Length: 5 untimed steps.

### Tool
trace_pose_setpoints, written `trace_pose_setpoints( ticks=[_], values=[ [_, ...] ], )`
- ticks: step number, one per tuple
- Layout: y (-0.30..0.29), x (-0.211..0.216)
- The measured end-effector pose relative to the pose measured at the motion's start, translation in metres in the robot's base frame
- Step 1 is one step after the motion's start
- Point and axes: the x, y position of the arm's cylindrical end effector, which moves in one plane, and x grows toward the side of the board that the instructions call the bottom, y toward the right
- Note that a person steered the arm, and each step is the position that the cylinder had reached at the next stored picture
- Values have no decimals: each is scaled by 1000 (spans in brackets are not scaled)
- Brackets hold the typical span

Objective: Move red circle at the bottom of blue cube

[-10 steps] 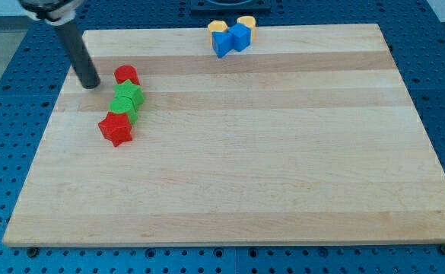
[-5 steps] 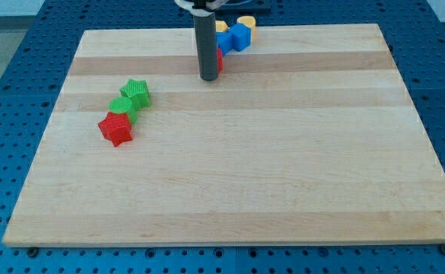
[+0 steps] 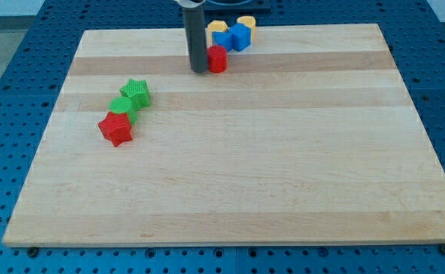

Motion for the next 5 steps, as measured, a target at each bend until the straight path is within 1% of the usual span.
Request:
trace_pose_setpoints(
  ticks=[2,5],
  values=[
    [30,0],
    [41,-4]
  ],
)
